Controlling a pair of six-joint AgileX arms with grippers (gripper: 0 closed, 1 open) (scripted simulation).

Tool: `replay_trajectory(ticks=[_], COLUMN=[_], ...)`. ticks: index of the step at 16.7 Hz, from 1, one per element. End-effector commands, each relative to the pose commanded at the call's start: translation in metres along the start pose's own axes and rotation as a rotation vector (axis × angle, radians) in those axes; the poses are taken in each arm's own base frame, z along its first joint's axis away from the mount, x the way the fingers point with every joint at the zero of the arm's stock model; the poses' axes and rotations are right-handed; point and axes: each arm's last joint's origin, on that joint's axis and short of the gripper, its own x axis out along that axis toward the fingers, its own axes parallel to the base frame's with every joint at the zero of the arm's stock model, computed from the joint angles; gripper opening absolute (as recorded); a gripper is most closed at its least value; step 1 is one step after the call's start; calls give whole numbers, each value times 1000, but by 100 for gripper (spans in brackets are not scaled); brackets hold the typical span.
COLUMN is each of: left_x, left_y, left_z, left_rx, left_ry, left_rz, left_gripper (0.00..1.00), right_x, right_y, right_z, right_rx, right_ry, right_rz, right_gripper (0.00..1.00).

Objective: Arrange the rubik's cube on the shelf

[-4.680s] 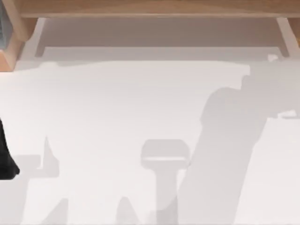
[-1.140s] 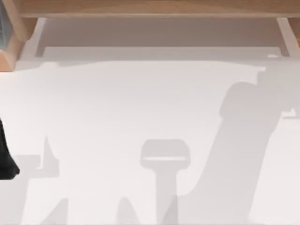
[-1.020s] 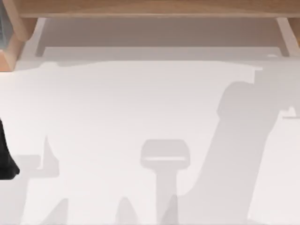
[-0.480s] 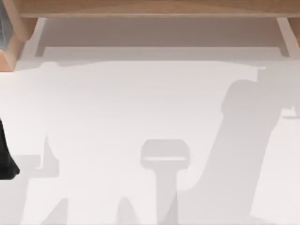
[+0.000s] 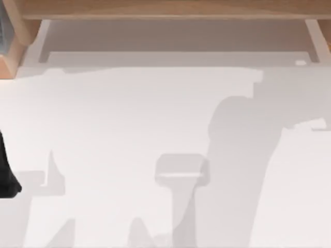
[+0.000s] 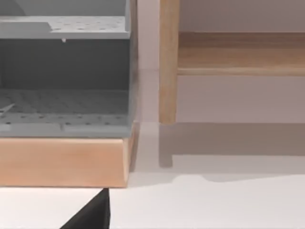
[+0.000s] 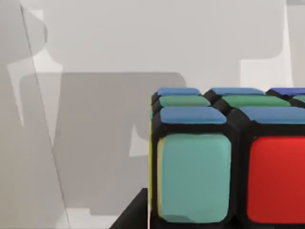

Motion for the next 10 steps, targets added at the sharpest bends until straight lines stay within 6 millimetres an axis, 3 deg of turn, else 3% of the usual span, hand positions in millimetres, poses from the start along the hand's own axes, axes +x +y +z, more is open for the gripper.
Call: replay_trajectory(ticks=[3, 5, 7, 10], left_x=[0, 0, 0, 0], left_y=[0, 0, 0, 0], left_z=[0, 0, 0, 0], left_rx=[0, 0, 0, 0], left_ry=[0, 0, 0, 0], left_rz=[0, 0, 0, 0], left_gripper=[100, 100, 100, 100], right_x=[-52, -70, -70, -49], right_y=[45, 93, 153, 254], right_z=[-14, -27, -42, -76], right_rx=[-162, -314, -496, -781], right_ry=[-74, -115, -149, -222], right_rz=[-24, -19, 4, 53], right_gripper=[0, 0, 0, 0])
